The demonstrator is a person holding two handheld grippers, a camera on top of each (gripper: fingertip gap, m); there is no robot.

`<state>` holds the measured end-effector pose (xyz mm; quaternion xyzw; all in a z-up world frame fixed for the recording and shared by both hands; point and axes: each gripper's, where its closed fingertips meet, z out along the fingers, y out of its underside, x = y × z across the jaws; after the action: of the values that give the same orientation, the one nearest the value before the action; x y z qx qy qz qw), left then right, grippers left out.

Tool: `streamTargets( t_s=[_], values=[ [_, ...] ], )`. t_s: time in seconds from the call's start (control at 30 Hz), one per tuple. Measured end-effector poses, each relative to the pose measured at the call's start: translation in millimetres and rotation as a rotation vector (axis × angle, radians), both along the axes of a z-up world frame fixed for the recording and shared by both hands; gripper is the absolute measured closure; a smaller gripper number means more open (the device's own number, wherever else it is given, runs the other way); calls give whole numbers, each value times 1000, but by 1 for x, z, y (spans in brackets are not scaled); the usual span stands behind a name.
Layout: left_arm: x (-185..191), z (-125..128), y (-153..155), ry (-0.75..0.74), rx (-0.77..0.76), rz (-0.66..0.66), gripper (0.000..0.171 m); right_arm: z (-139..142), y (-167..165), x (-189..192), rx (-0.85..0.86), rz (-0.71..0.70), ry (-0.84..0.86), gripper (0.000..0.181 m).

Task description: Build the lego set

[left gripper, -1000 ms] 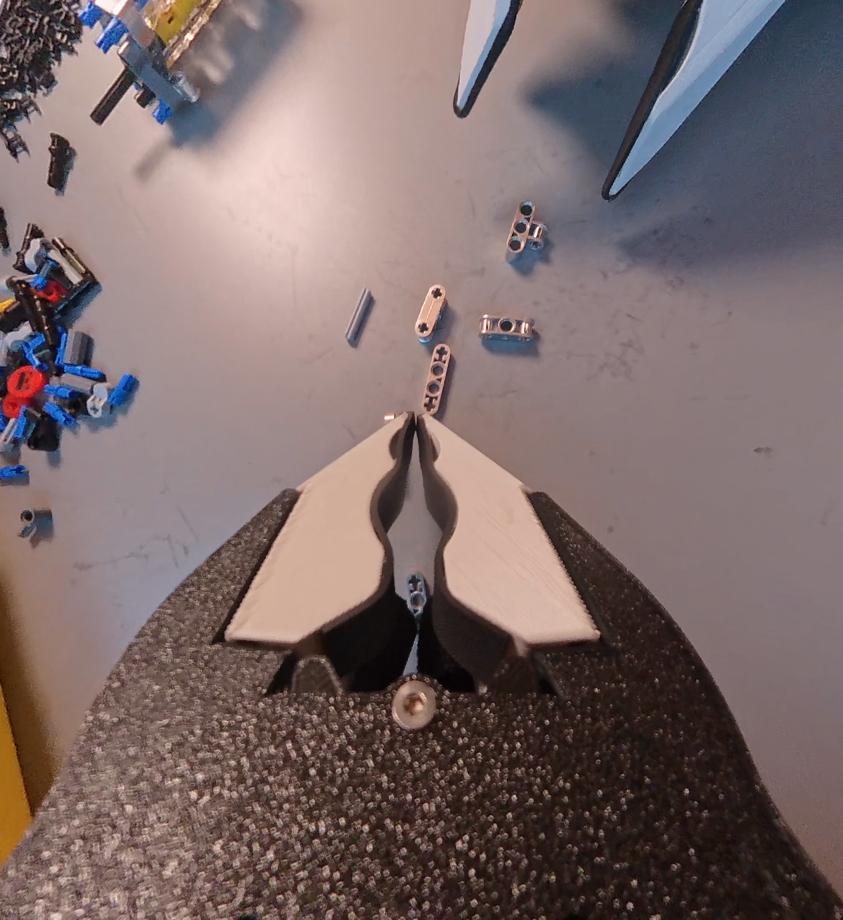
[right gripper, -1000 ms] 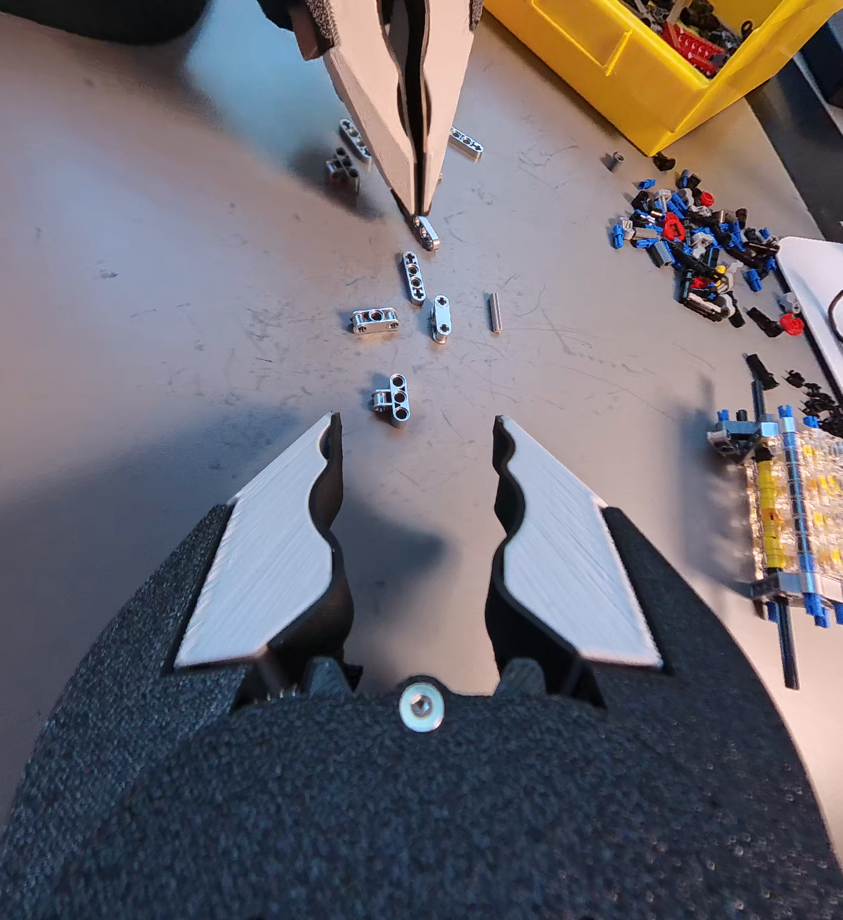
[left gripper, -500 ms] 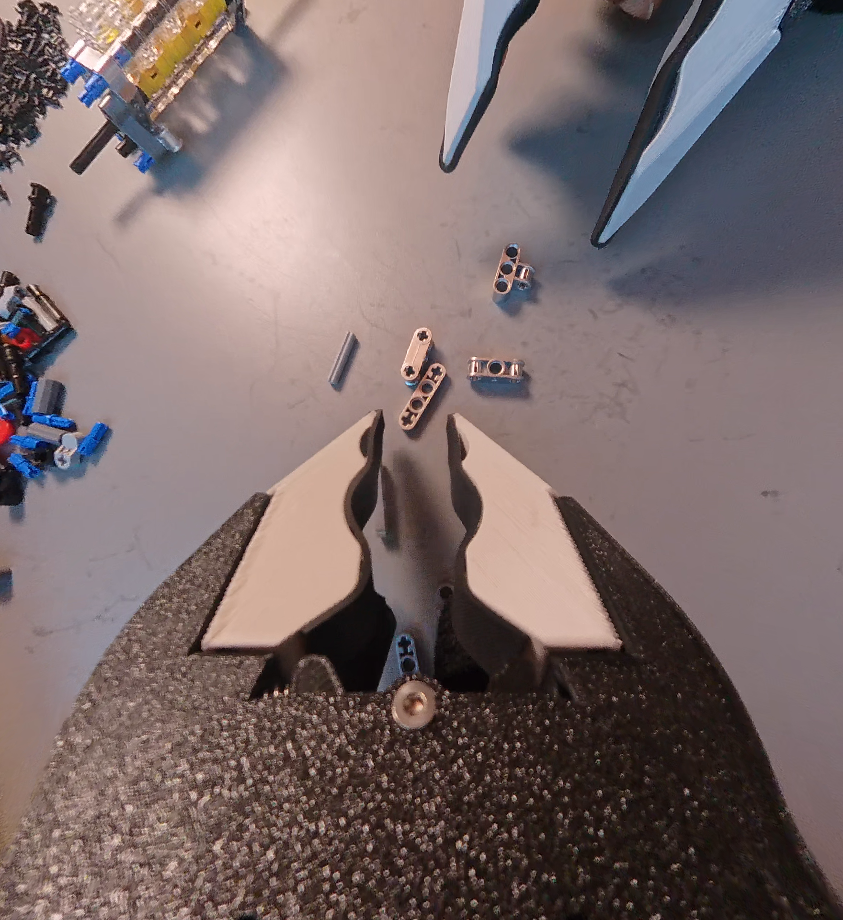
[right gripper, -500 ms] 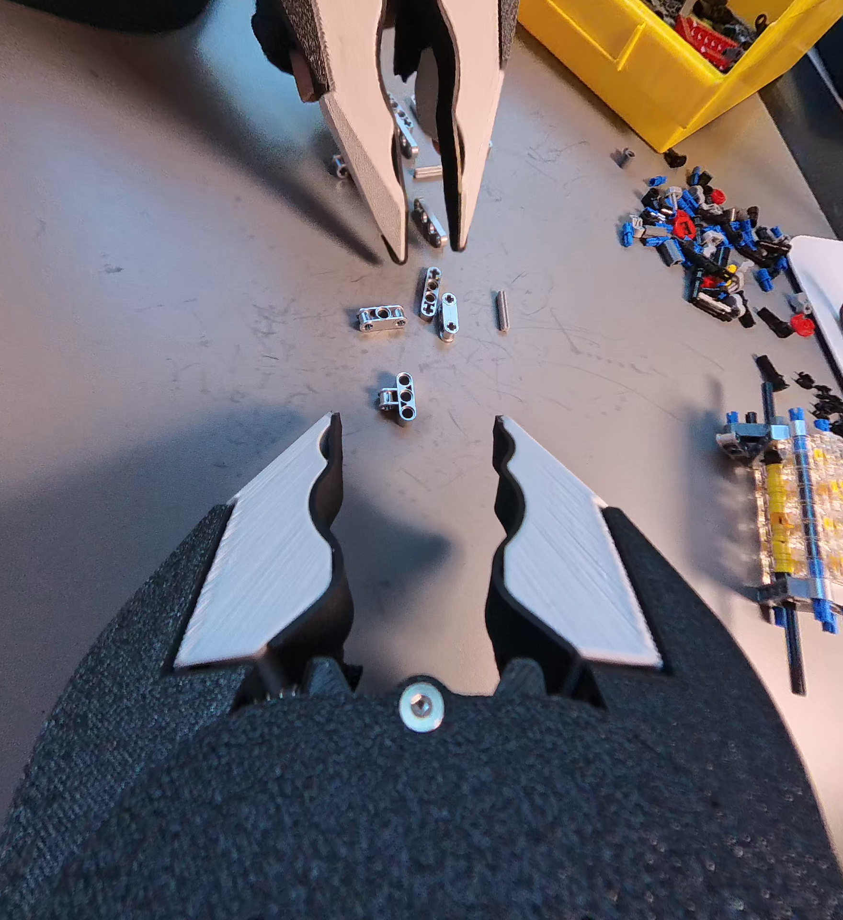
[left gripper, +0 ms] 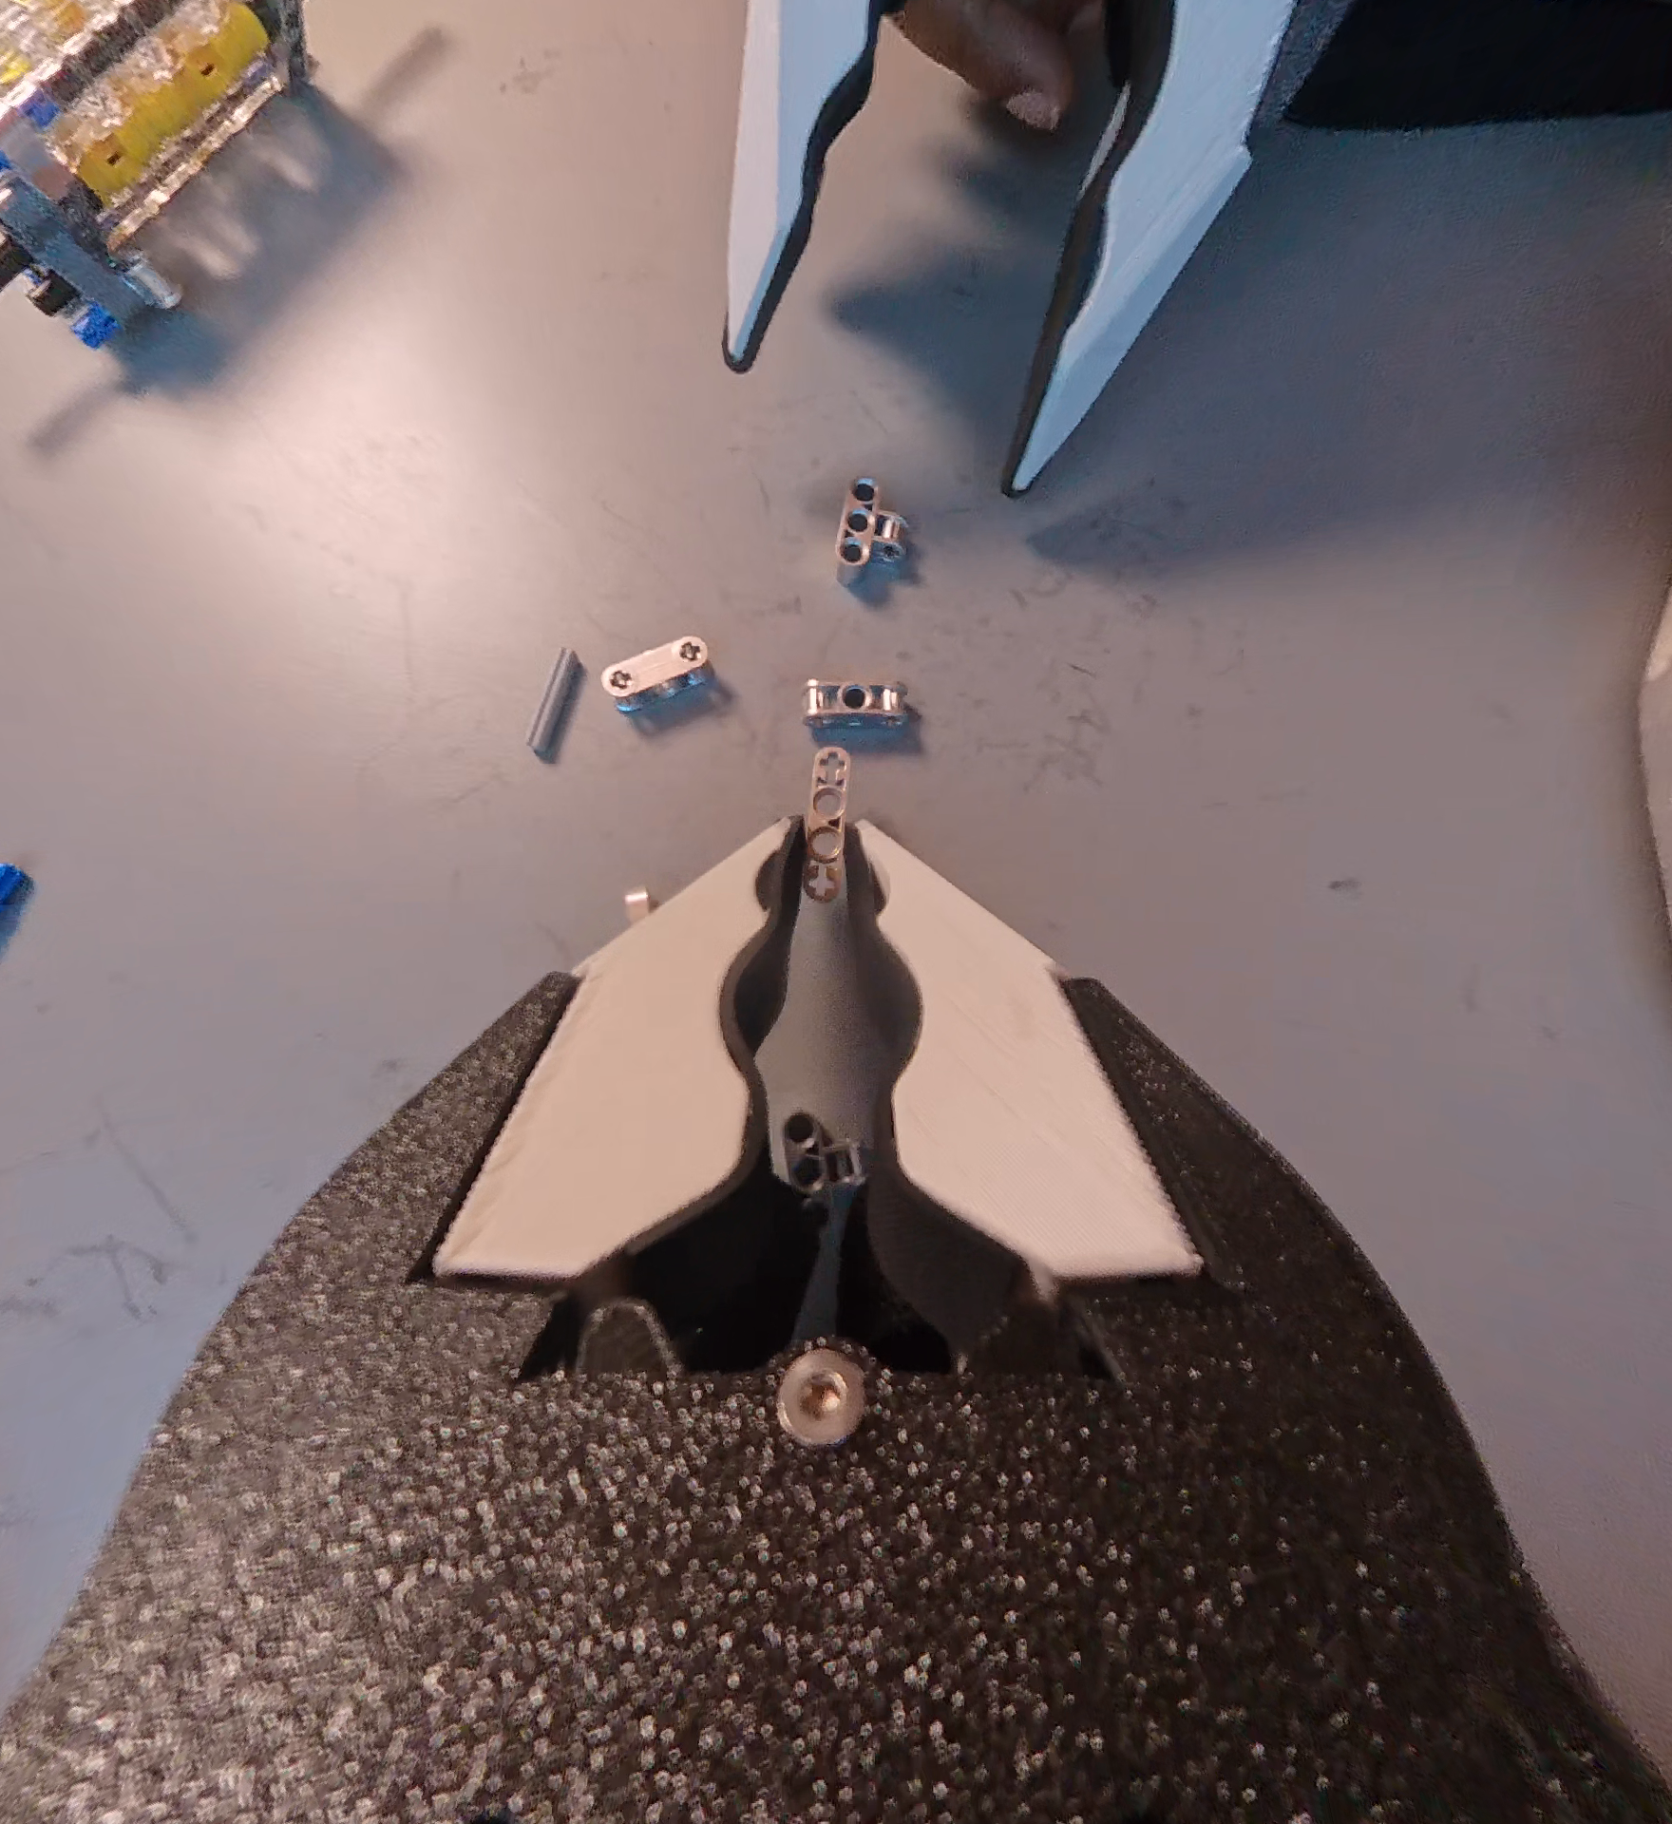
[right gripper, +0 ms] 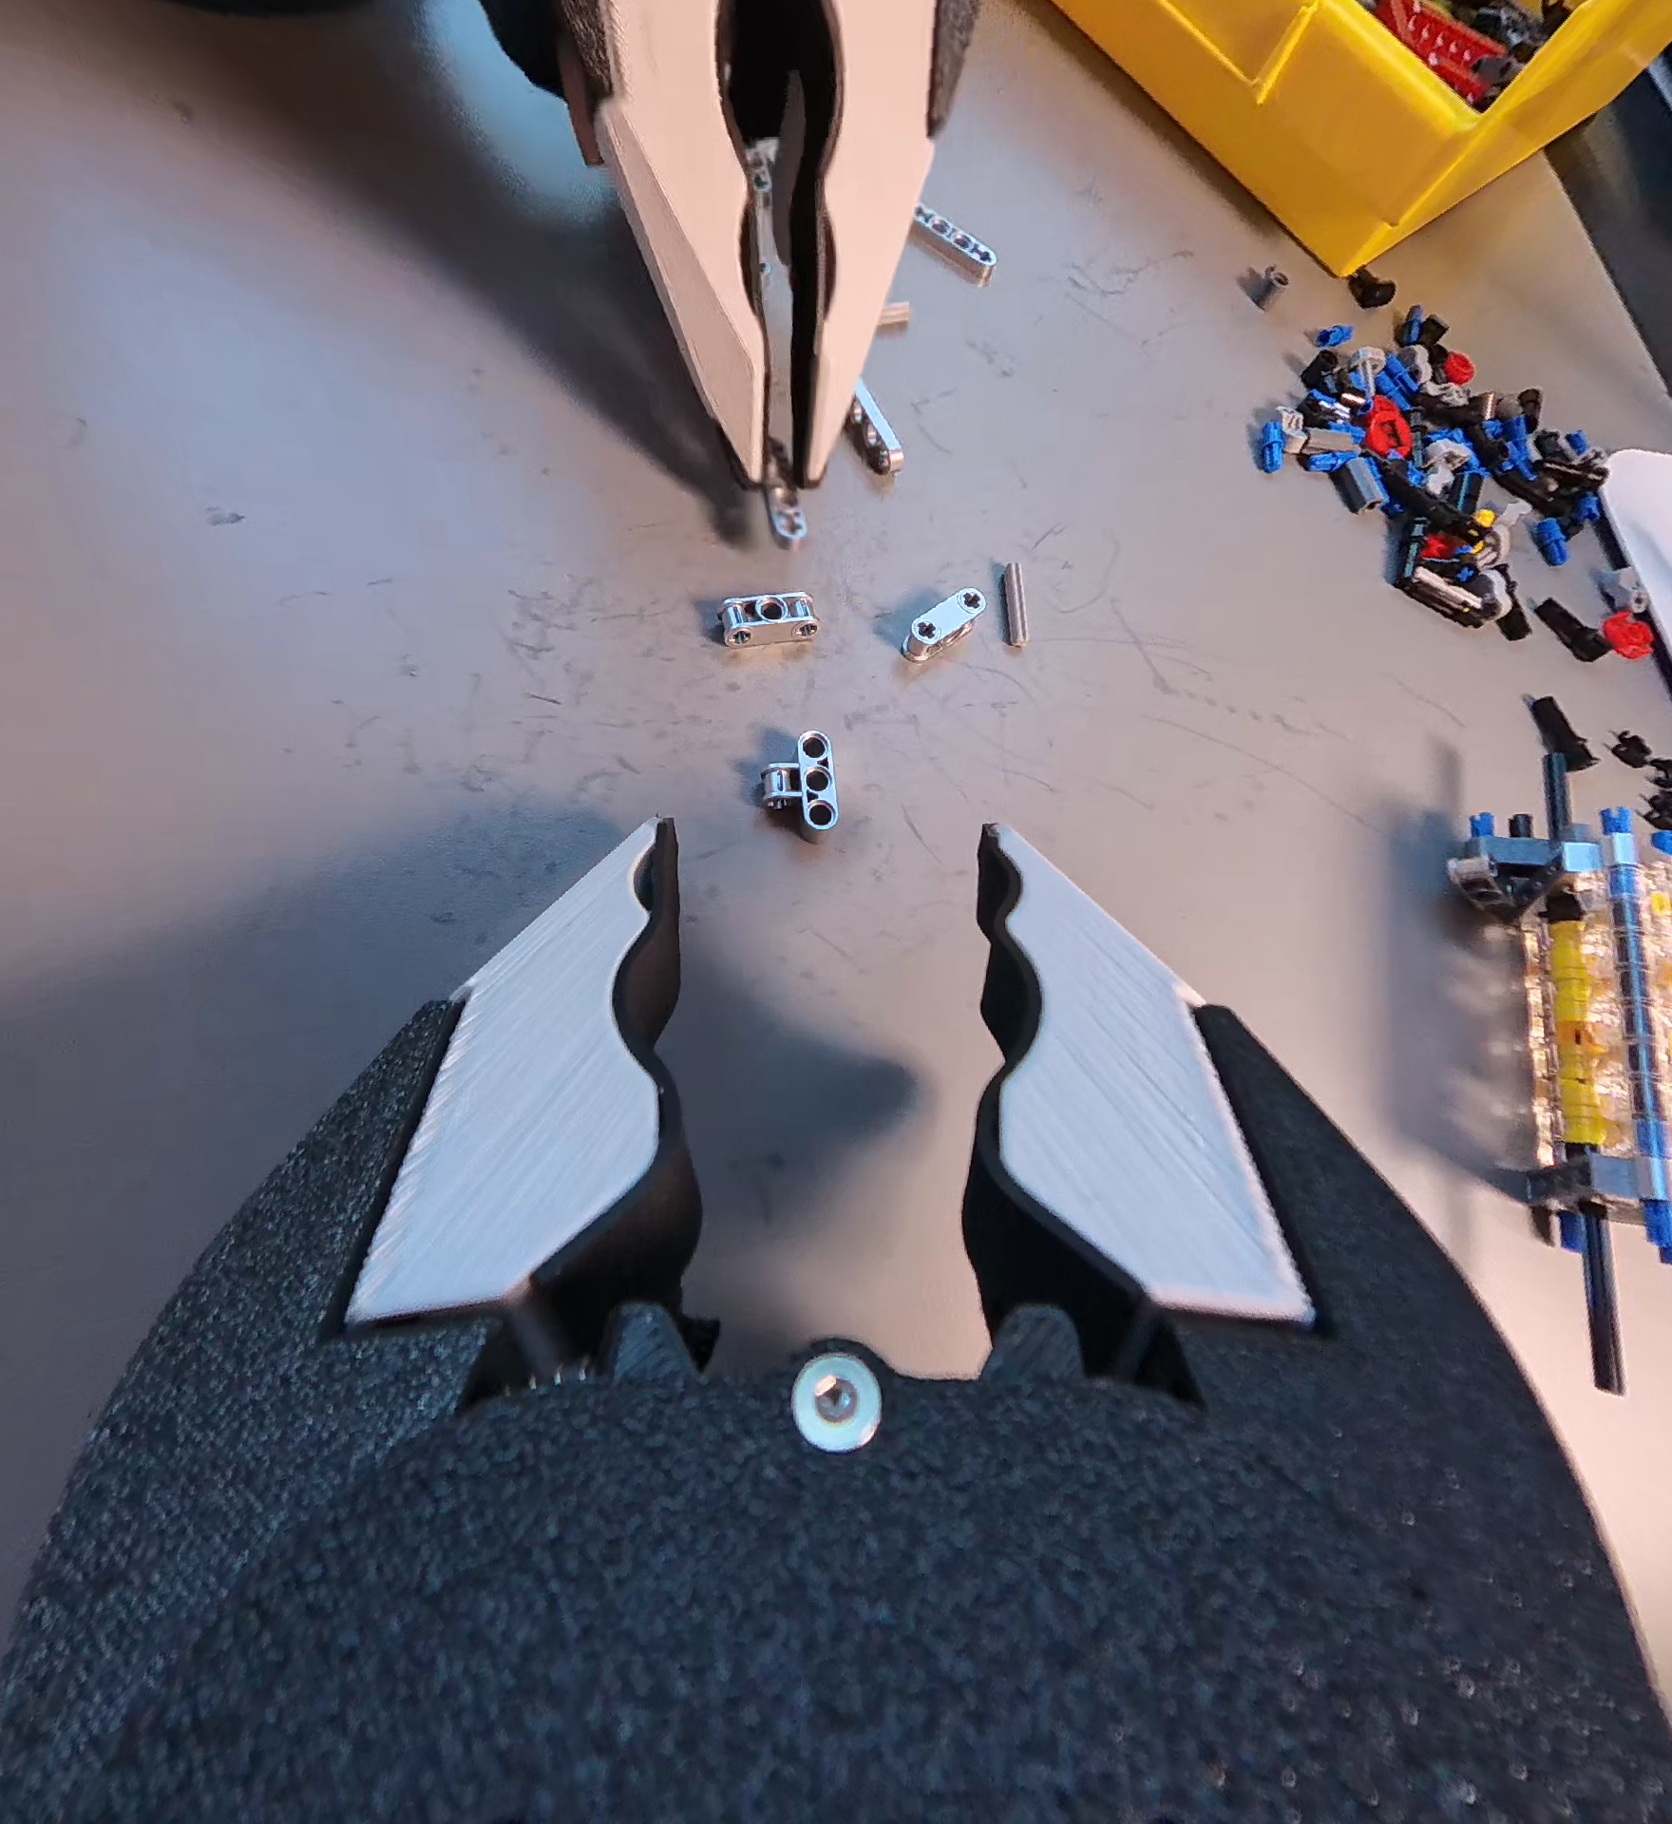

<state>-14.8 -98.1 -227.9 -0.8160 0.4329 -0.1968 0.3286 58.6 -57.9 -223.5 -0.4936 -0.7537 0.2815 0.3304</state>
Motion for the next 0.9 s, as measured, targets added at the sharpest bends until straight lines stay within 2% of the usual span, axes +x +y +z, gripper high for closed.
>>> streamTargets(
  t_s=[0.3, 0.5, 0.6, 0.77, 0.9],
  values=[
    [13, -8, -38, 65, -36, -157, 165, -1, 1, -1, -12, -8, -5, 122],
    [15, -10, -41, 66, -29, -171, 164, -3, -1, 0, 0, 3, -11, 122],
    [14, -9, -38, 49, -16, -157, 157, -5, -2, 0, 7, 10, -21, 122],
    [10, 24, -10, -91, 127, -35, 153, -3, 1, -1, 16, -6, -5, 122],
    [-25, 53, 30, -186, 275, 238, 149, 19, 11, -9, 18, -61, 120, 122]
  ],
)
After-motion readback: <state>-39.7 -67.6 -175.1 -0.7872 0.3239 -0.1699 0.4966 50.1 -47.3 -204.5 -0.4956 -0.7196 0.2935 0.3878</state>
